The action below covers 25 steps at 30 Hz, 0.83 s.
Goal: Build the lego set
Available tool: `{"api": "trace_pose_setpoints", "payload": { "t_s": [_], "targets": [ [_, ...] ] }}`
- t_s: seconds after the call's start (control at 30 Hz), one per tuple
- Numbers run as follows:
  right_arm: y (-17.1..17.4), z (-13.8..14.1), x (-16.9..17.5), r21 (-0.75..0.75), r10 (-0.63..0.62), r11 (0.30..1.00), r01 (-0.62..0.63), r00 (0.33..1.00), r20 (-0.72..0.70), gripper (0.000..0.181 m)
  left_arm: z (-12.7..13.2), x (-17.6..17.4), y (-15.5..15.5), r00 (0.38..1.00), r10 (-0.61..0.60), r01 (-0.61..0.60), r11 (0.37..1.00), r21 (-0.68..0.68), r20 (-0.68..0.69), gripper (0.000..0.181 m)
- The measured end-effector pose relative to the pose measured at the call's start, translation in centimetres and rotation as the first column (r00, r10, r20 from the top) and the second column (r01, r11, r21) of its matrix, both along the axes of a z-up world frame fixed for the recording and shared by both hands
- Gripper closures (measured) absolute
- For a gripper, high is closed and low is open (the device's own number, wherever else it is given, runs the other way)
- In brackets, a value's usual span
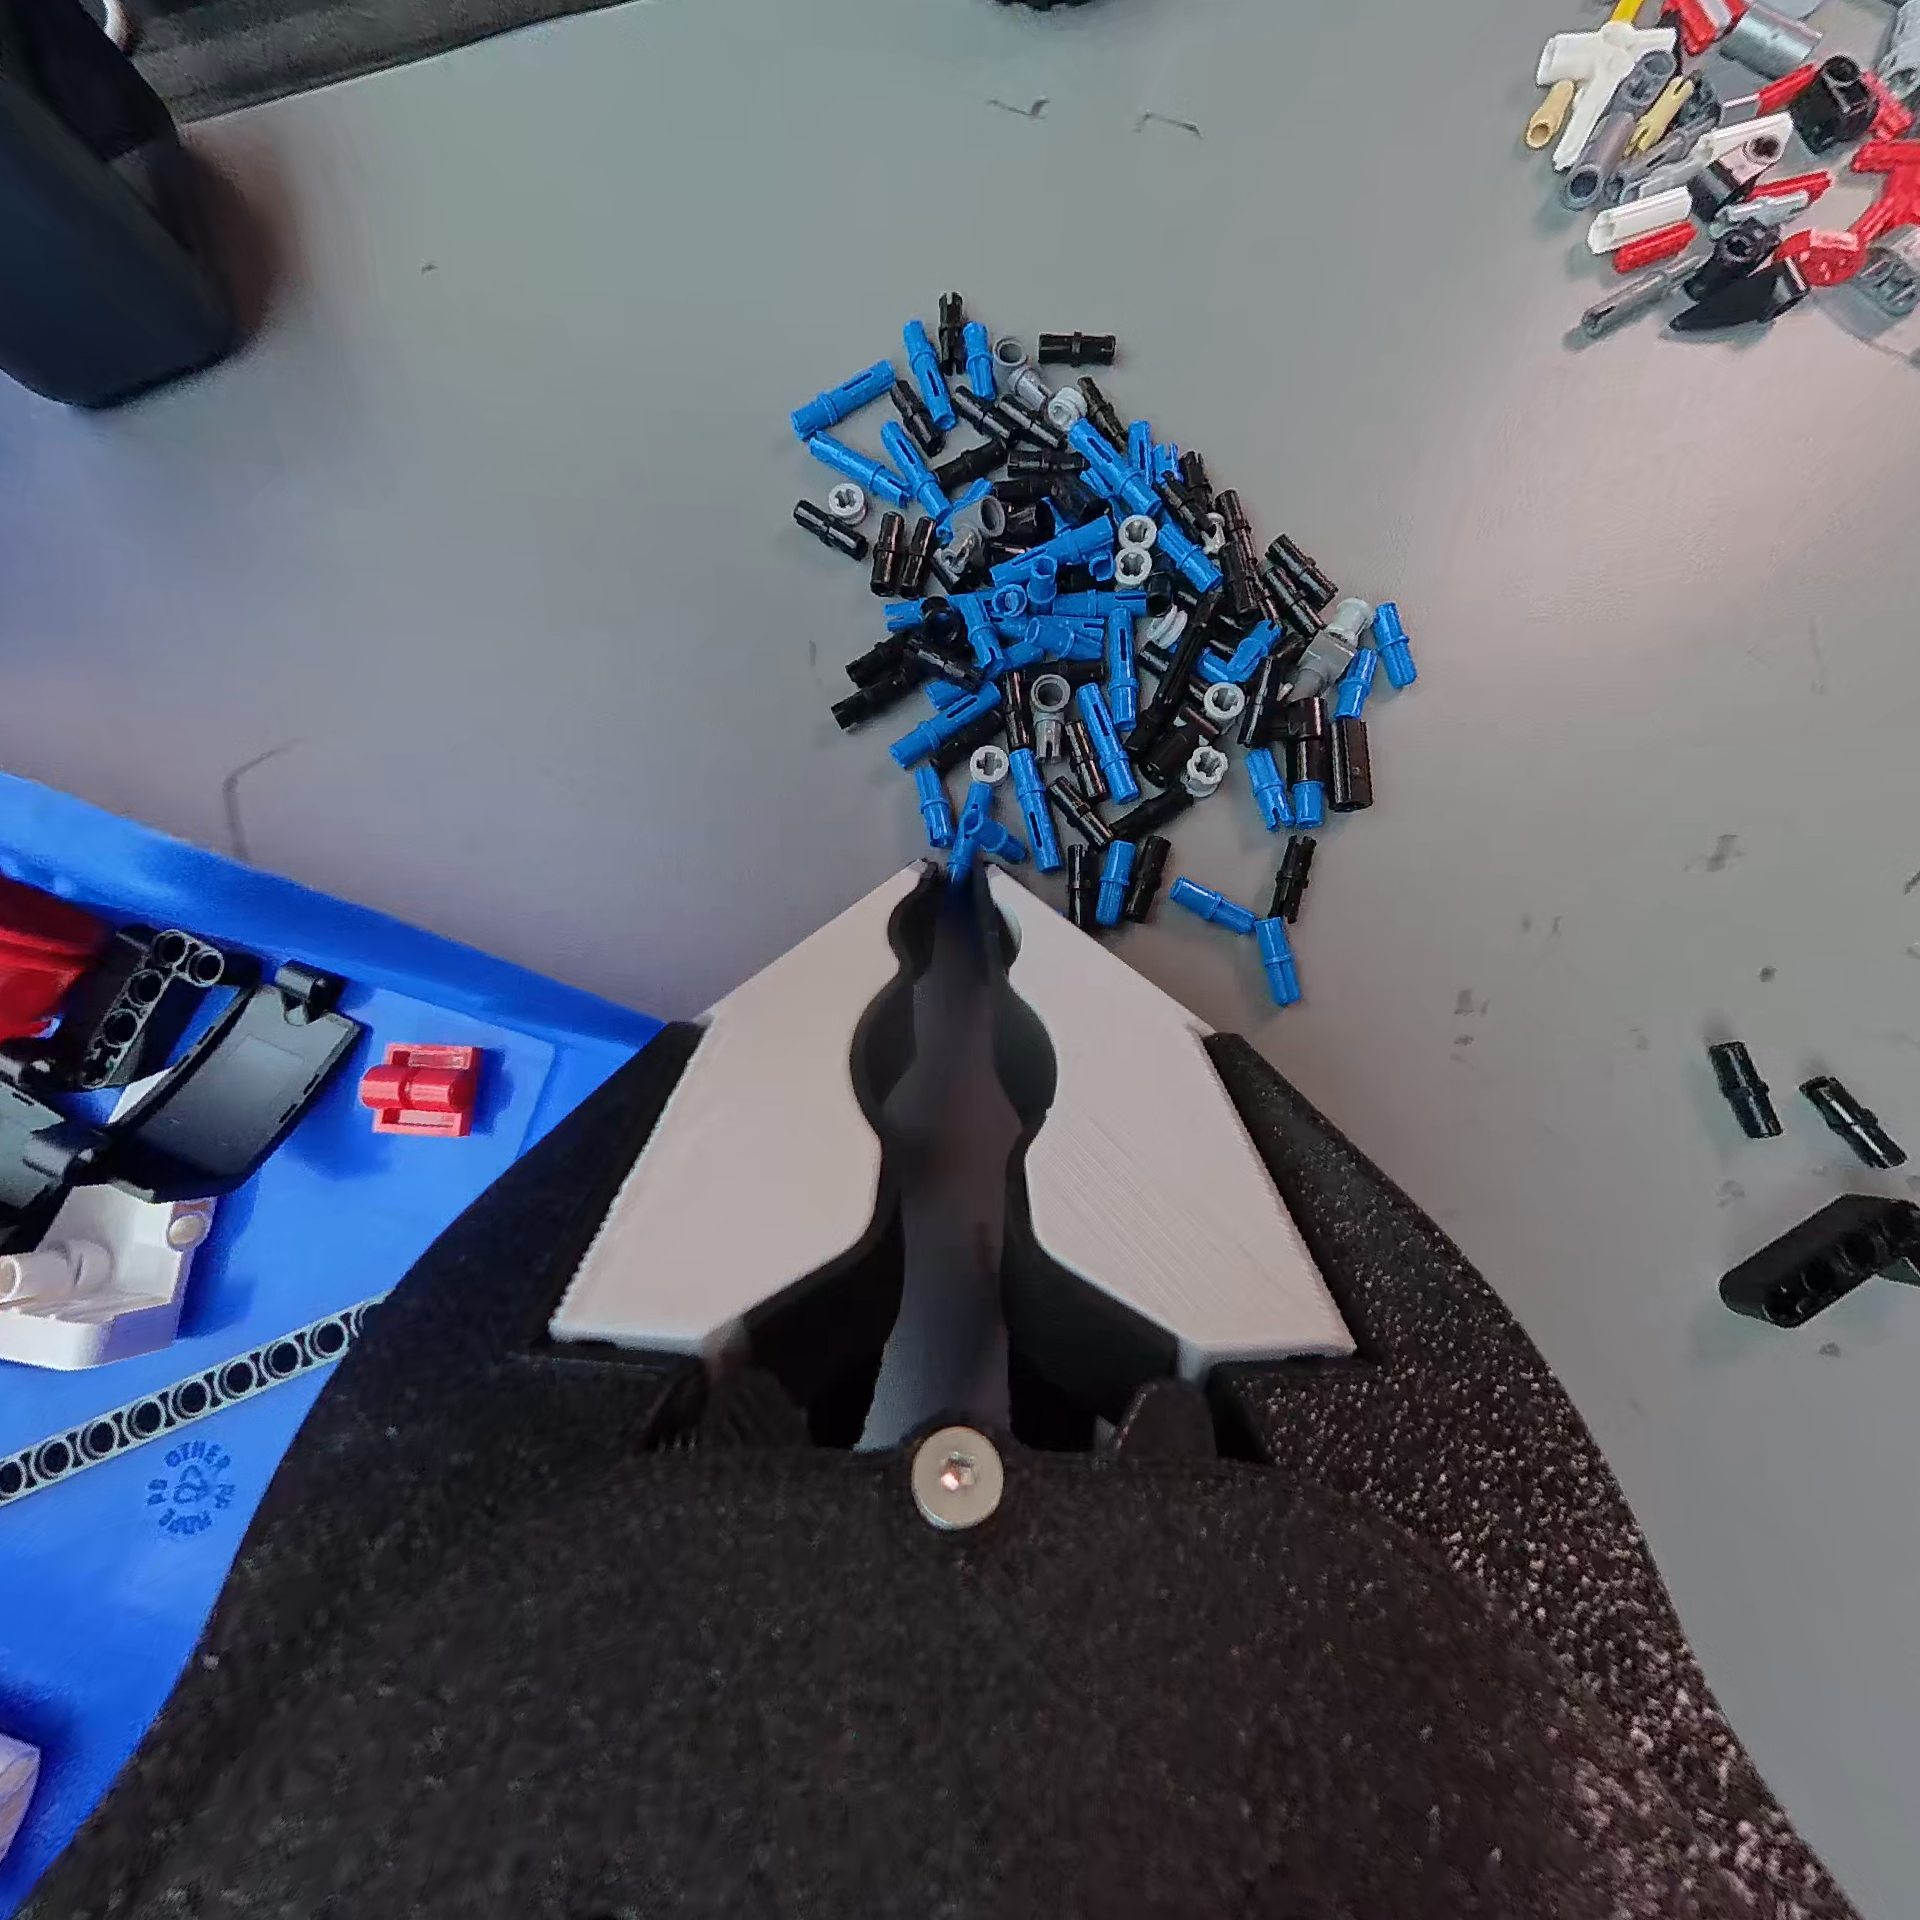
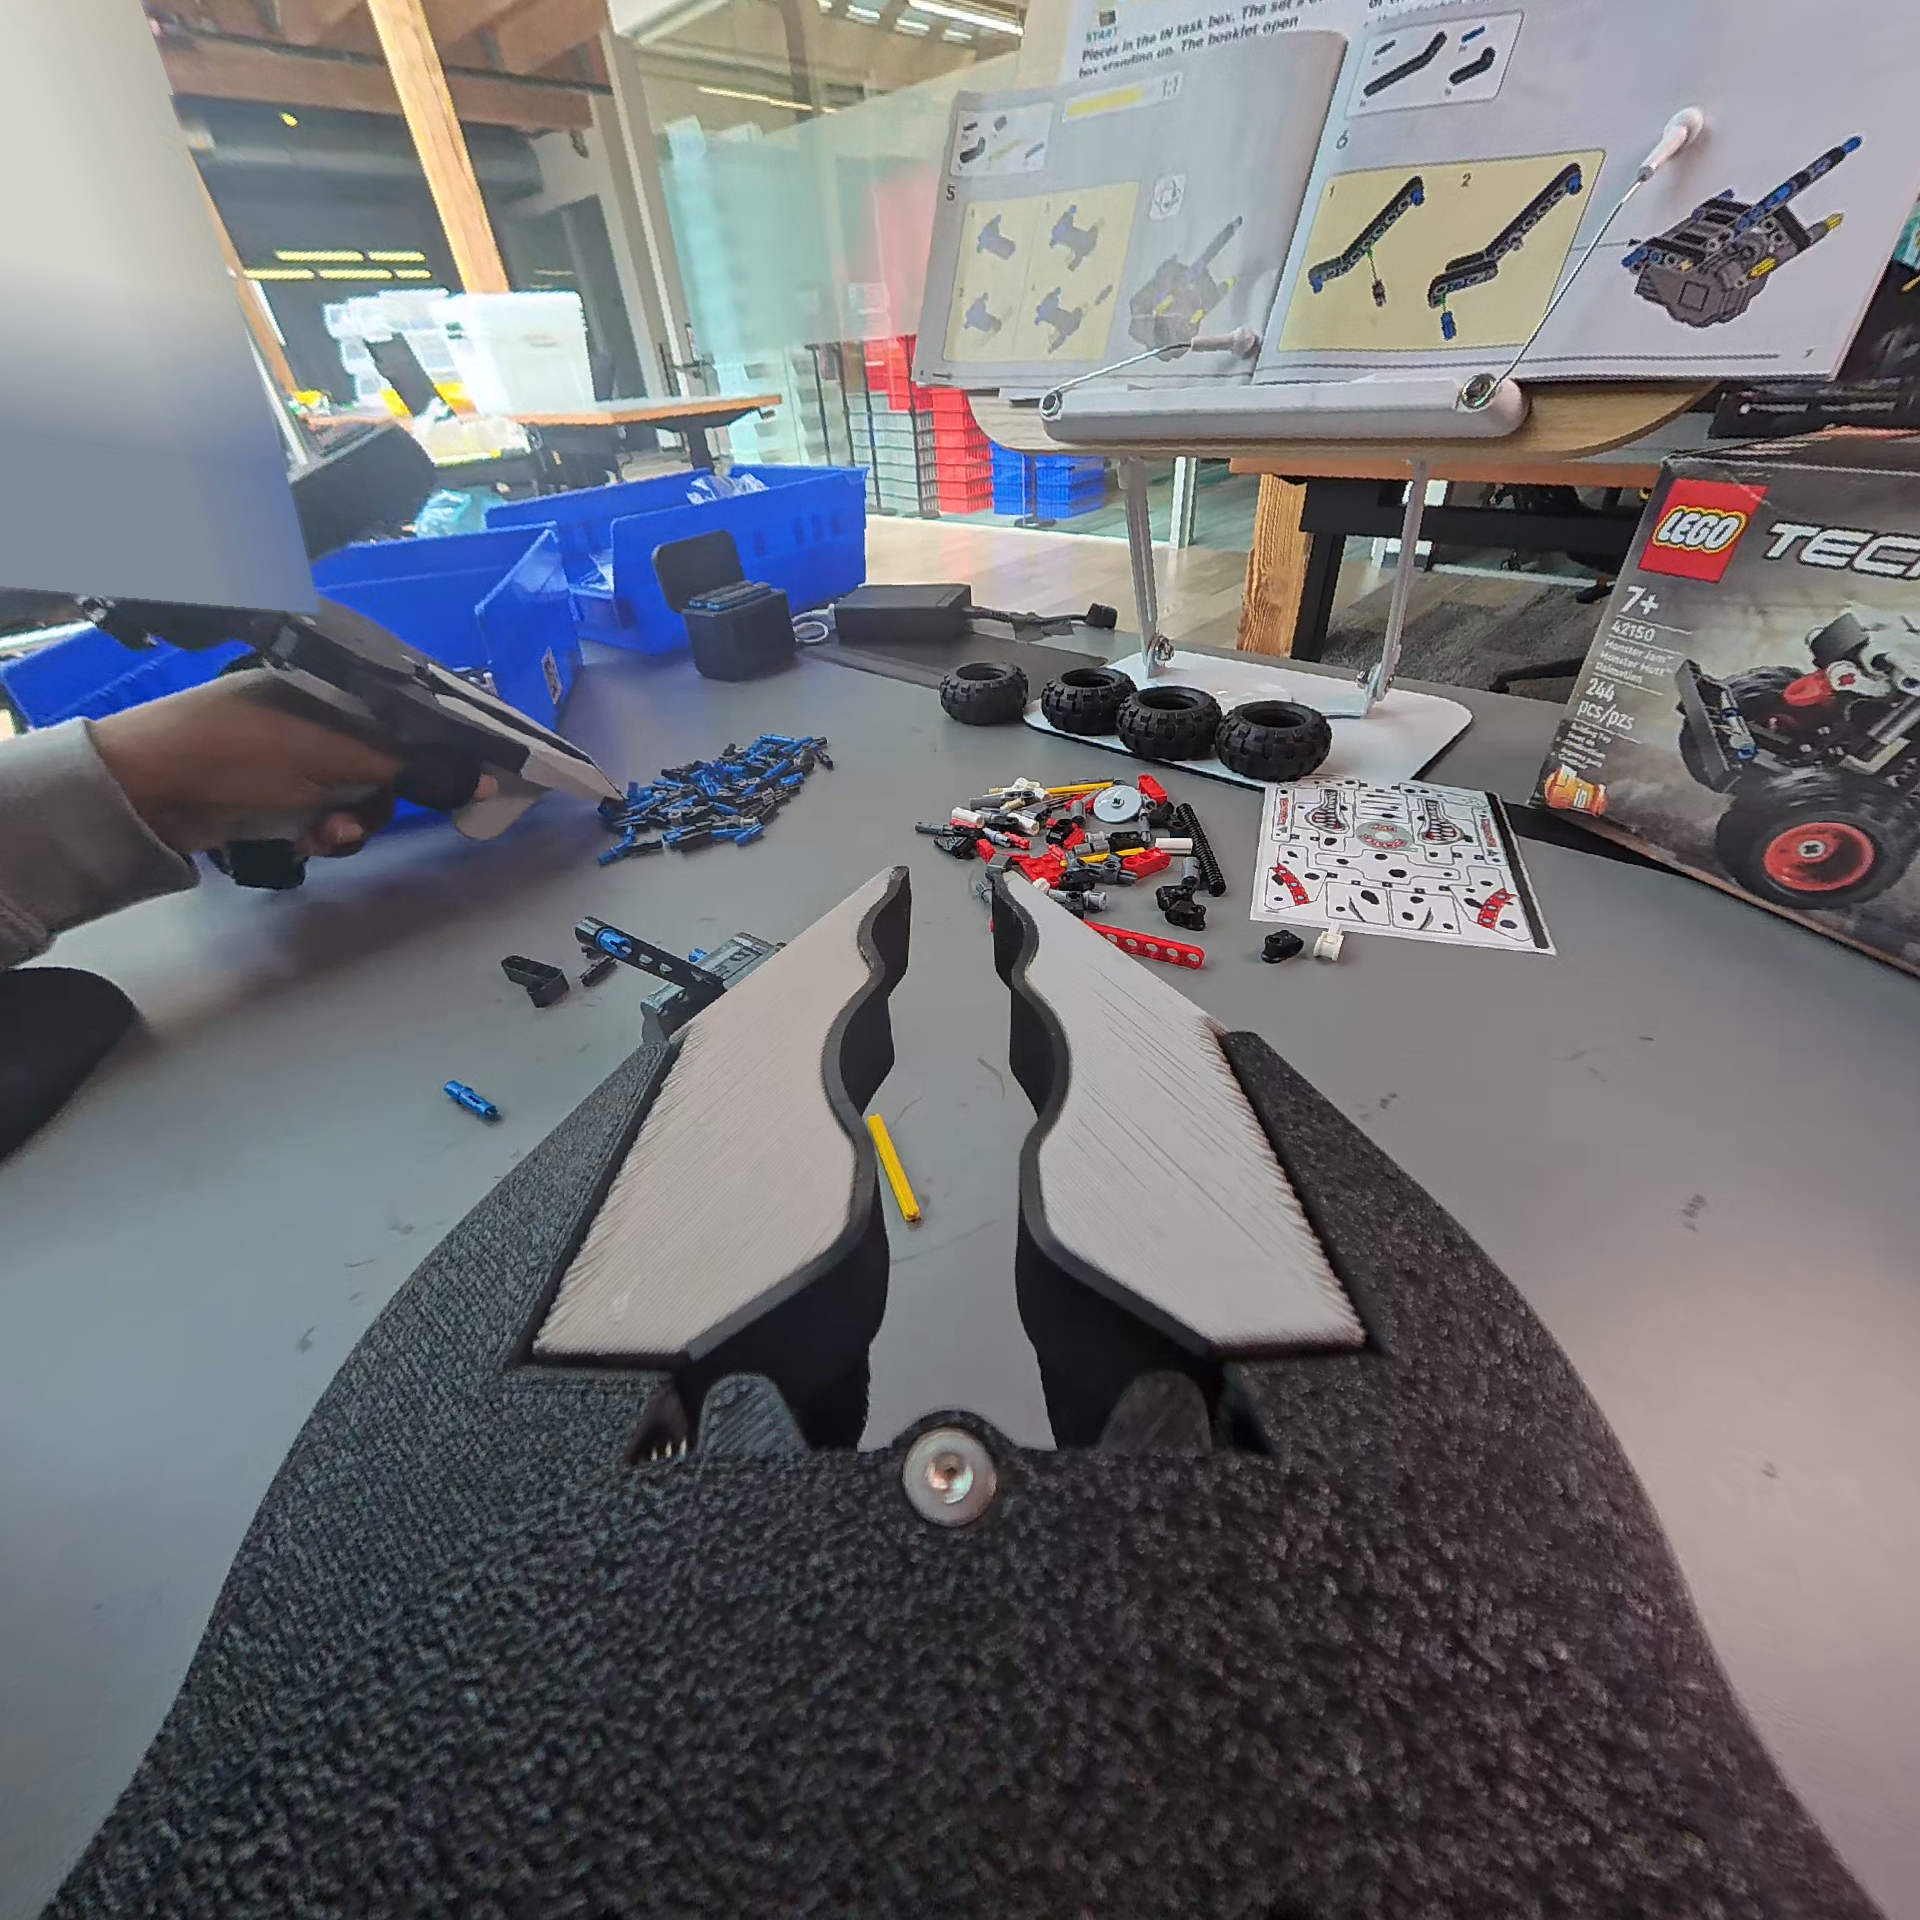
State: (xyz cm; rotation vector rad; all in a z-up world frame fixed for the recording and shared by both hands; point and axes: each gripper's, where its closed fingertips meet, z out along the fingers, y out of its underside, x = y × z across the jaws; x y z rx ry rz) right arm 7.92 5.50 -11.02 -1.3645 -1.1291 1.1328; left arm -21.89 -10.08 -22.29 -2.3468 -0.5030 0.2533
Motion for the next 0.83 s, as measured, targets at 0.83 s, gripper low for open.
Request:
{"api": "trace_pose_setpoints", "payload": {
  "t_s": [0.83],
  "targets": [
    [0.0,-0.9,-0.3,0.033,-0.011,0.999,0.010,0.999,0.033,0.166,5.8,19.7,-1.0,0.522,-0.848,0.838,0.487,0.246,-0.096,0.176]
  ]
}}
